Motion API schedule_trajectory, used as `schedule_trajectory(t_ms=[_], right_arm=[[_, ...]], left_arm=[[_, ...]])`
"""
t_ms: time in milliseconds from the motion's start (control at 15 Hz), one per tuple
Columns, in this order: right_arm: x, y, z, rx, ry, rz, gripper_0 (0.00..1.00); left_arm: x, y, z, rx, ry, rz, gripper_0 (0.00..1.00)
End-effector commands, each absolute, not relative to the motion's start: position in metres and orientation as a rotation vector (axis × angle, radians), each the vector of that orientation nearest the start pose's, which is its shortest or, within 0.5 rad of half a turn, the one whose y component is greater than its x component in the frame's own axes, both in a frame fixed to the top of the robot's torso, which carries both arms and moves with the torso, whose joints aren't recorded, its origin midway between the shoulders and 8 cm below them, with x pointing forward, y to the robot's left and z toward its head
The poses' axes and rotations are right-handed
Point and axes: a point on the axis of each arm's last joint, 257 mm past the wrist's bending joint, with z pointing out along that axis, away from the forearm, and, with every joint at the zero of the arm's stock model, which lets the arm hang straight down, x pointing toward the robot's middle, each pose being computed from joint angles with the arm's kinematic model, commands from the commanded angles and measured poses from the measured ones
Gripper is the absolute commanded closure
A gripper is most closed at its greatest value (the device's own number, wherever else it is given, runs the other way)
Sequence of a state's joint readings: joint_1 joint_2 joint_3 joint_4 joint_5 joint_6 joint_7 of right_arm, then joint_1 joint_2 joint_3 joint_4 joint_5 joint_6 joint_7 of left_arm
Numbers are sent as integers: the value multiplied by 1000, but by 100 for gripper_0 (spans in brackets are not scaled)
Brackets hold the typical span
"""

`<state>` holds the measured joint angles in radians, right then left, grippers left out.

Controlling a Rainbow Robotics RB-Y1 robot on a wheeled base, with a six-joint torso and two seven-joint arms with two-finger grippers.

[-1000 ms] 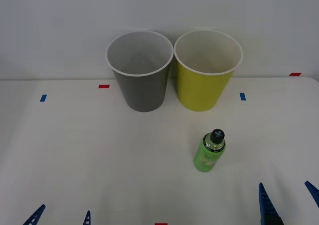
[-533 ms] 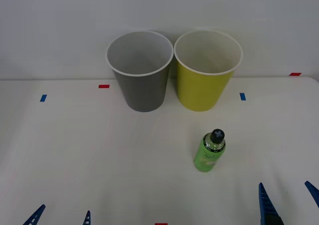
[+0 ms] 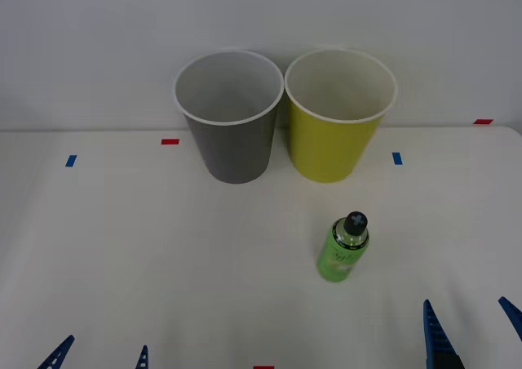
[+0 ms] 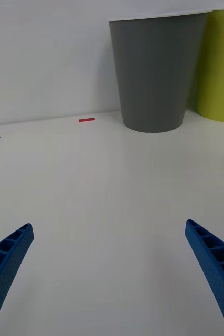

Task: Put cans in the gray bin and PET bottles in the light green bin.

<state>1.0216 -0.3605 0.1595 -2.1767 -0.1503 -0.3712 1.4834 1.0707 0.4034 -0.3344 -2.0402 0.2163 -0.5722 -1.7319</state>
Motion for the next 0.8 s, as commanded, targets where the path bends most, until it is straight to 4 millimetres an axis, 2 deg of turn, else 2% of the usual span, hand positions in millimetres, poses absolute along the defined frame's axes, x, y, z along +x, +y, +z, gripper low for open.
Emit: schedule_trajectory(t_ms=[67, 333, 400, 600, 667, 800], right_arm=[[257, -279, -231, -16, 1633, 24, 0], [257, -279, -231, -16, 1633, 24, 0], [258, -276, -243, 3, 1644, 24, 0], [258, -257, -231, -7, 1609, 70, 0], [257, -252, -231, -52, 1614, 76, 0], [255, -230, -234, -128, 1623, 145, 0]], left_arm=[[210, 234, -268, 120, 1649, -13, 0], [210, 234, -268, 120, 1649, -13, 0], [210, 234, -268, 120, 1649, -13, 0], [210, 234, -268, 120, 1649, -13, 0], [210, 234, -268, 120, 1649, -13, 0], [210, 234, -268, 120, 1649, -13, 0]])
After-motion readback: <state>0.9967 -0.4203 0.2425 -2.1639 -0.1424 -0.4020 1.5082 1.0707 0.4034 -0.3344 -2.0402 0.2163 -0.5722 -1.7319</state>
